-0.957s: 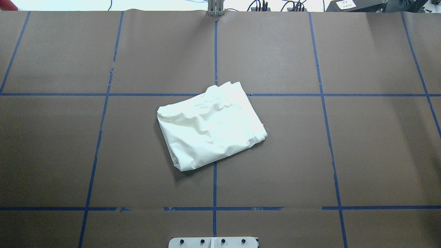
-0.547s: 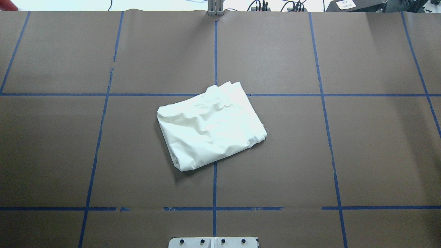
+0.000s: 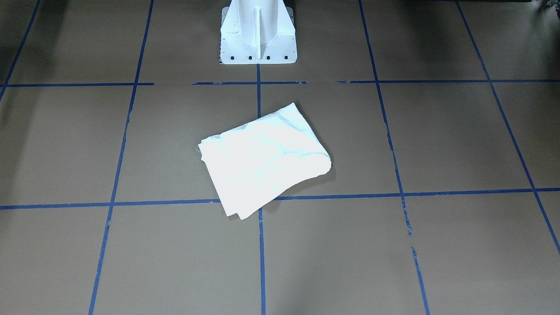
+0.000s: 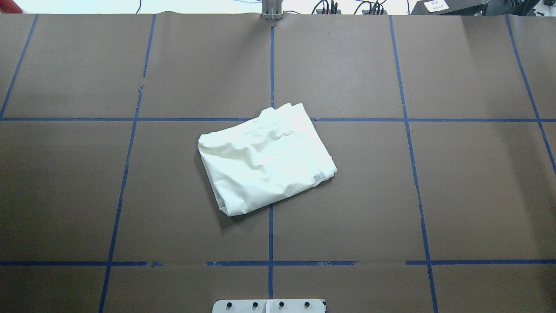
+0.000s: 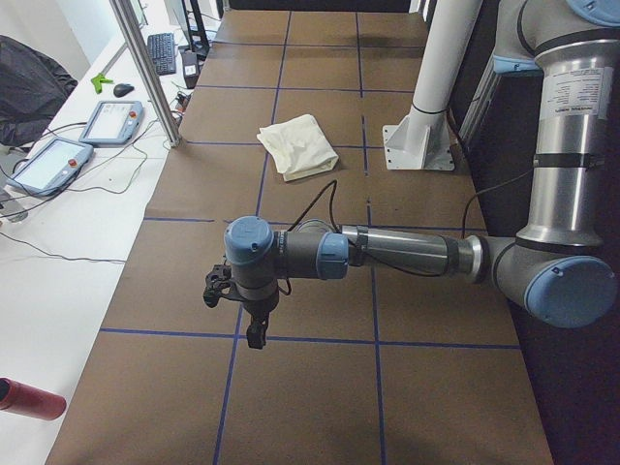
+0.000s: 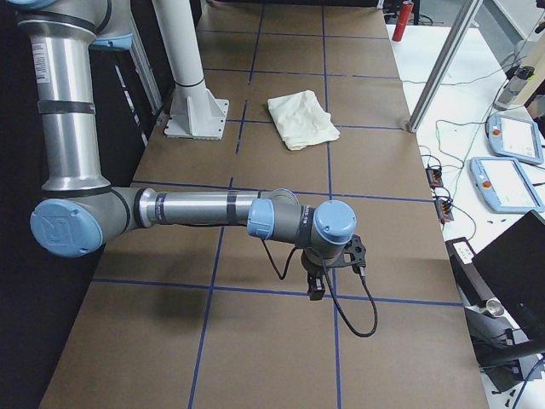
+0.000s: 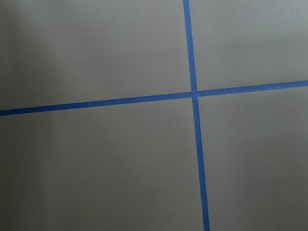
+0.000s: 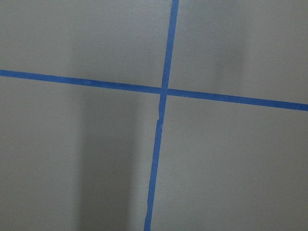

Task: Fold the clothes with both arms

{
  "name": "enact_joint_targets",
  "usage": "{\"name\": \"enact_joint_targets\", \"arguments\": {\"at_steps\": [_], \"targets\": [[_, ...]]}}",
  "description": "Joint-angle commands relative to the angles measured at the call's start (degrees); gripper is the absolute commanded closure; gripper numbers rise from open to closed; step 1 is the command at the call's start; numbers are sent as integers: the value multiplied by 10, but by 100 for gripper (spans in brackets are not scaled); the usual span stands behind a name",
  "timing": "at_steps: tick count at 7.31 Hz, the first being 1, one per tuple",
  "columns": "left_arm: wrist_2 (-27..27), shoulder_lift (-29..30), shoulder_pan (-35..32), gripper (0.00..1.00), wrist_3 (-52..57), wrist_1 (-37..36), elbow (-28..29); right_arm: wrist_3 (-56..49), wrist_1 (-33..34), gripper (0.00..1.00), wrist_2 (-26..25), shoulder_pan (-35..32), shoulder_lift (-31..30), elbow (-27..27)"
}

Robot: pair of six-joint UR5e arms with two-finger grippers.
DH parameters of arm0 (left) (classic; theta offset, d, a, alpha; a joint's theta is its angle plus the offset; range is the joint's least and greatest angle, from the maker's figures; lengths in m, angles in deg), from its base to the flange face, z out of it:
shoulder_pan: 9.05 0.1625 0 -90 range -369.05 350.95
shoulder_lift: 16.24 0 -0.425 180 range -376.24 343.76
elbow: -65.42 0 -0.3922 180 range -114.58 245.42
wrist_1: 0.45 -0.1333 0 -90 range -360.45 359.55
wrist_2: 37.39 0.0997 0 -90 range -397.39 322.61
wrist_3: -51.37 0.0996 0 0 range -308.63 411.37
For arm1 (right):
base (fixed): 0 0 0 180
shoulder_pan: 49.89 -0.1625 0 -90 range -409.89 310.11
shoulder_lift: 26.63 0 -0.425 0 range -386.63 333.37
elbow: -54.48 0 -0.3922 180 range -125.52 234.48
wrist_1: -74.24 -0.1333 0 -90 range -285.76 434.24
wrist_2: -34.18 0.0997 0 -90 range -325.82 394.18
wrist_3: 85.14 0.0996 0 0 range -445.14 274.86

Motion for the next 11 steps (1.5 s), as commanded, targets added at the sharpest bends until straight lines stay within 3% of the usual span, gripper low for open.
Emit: {"name": "enact_joint_targets", "arguments": {"at_steps": [1, 11], "targets": [[-1, 0, 1, 0, 0, 3, 0, 5, -15, 0, 1, -3, -13, 0], [-15, -1, 1, 0, -53, 4, 0, 24, -29, 0, 3, -3, -14, 2]]}}
